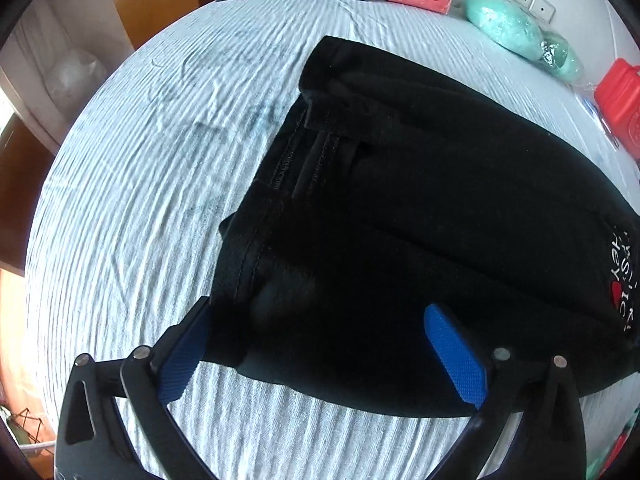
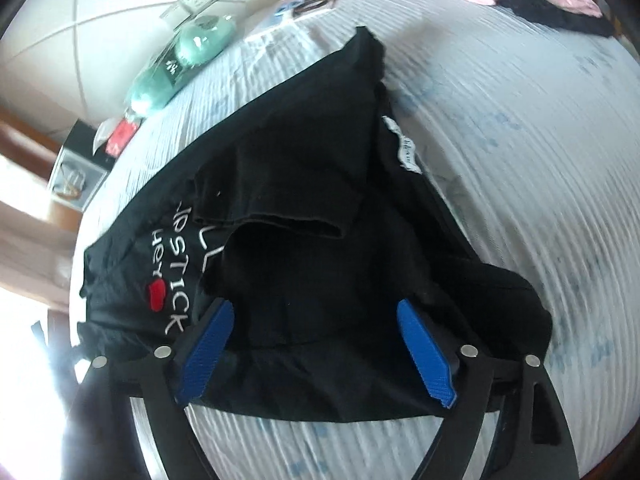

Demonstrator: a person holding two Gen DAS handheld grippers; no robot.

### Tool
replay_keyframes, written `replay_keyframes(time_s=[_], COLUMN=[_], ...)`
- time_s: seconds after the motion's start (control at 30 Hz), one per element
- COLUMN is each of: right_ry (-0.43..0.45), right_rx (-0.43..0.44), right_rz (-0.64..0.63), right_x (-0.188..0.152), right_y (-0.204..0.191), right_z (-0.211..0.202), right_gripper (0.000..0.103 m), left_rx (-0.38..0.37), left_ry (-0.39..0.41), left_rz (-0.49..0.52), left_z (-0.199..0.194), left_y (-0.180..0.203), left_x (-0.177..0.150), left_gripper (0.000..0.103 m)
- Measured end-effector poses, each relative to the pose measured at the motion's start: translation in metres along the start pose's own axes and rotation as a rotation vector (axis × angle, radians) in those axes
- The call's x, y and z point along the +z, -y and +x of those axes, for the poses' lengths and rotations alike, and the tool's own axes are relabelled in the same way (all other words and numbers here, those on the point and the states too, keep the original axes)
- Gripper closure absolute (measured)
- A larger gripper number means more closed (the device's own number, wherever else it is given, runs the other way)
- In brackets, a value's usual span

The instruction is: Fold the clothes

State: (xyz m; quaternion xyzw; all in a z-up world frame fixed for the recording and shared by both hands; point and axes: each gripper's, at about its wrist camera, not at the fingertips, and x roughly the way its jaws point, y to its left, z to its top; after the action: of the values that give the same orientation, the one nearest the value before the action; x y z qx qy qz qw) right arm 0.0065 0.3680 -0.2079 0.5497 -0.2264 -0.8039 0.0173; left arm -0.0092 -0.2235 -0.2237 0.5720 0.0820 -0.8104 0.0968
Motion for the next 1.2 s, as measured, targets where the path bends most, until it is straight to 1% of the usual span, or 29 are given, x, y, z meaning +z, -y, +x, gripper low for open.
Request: replay_keyframes(time_s=[0.03,0.07,0.1,0.13,0.2,0.27,0.3,0.43,0.5,0.57,0.63,0.7,0.77,0.83,0.9,0.93,0.97,1.0,1.03,1.07,1.1,1.13,1.17,1.2], right_ry=[0.000,-0.001,0.019,0.043,0.104,0.131,0.144,0.099,0.078,0.067,0.061,0.060,0.054,0.040,0.031,0.031,0.033,0.036,0.028,0.023,0.027,0.032,0.044,0.057], right_rx=[-0.041,-0.060,-0.061,-0.060,-0.079,-0.094,-0.101,-0.158,-0.163,-0.158,-0.173,-0.184,-0.198,-0.207,-0.198,-0.191,-0.200,-0.214,-0.237,-0.250,-0.247,-0.242,-0.220,-0.194], right_rz=[0.003,0.011,0.026,0.042,0.030,0.021,0.017,0.006,0.017,0.017,0.005,-0.009,-0.021,-0.021,-0.030,-0.038,-0.054,-0.071,-0.095,-0.103,-0.098,-0.091,-0.075,-0.057], right_x=[0.001,0.001,-0.001,-0.003,-0.008,-0.013,-0.015,-0.023,-0.027,-0.030,-0.034,-0.036,-0.037,-0.037,-0.038,-0.039,-0.040,-0.041,-0.042,-0.042,-0.040,-0.039,-0.037,-0.034], right_y=[0.001,0.004,0.010,0.015,0.023,0.029,0.032,0.044,0.049,0.050,0.051,0.051,0.053,0.055,0.054,0.053,0.049,0.046,0.042,0.039,0.039,0.039,0.039,0.040], right_z=[-0.001,-0.002,-0.008,-0.016,-0.037,-0.053,-0.060,-0.063,-0.059,-0.057,-0.056,-0.056,-0.054,-0.047,-0.040,-0.038,-0.035,-0.033,-0.030,-0.029,-0.030,-0.032,-0.036,-0.042], right_gripper=[0.070,0.086,0.099,0.099,0.099,0.093,0.088,0.085,0.083,0.078,0.059,0.054,0.053,0.053,0.053,0.056,0.060,0.070,0.087,0.090,0.094,0.097,0.097,0.097], left_rx=[-0.001,-0.003,0.001,0.006,0.023,0.038,0.038,0.015,0.017,0.019,0.021,0.019,0.003,-0.011,-0.012,-0.013,-0.016,-0.021,-0.033,-0.043,-0.053,-0.052,-0.043,-0.042], left_ry=[-0.006,-0.014,-0.022,-0.029,0.022,0.057,0.064,0.044,0.036,0.027,0.018,0.013,0.009,0.034,0.056,0.065,0.074,0.083,0.091,0.091,0.086,0.078,0.069,0.063], left_rz=[0.001,0.005,0.003,-0.003,-0.024,-0.023,-0.019,-0.010,-0.004,0.008,0.020,0.032,0.041,0.034,0.026,0.025,0.025,0.032,0.045,0.052,0.053,0.047,0.040,0.031], left_z=[0.000,0.000,-0.003,-0.006,-0.022,-0.034,-0.039,-0.040,-0.036,-0.032,-0.028,-0.024,-0.017,-0.016,-0.016,-0.016,-0.016,-0.019,-0.023,-0.026,-0.027,-0.029,-0.030,-0.032], left_y=[0.000,0.000,-0.001,-0.003,-0.009,-0.013,-0.016,-0.020,-0.021,-0.018,-0.015,-0.013,-0.009,-0.006,-0.005,-0.004,-0.003,-0.002,0.001,0.004,0.006,0.007,0.008,0.009], left_x=[0.001,0.001,0.001,0.001,-0.003,-0.005,-0.006,-0.014,-0.023,-0.026,-0.029,-0.032,-0.033,-0.036,-0.037,-0.038,-0.038,-0.039,-0.040,-0.040,-0.041,-0.040,-0.039,-0.037], left_gripper=[0.000,0.000,0.000,0.000,0.000,0.000,0.000,0.000,0.000,0.000,0.000,0.000,0.000,0.000,0.000,0.000,0.006,0.013,0.036,0.058,0.066,0.078,0.085,0.087])
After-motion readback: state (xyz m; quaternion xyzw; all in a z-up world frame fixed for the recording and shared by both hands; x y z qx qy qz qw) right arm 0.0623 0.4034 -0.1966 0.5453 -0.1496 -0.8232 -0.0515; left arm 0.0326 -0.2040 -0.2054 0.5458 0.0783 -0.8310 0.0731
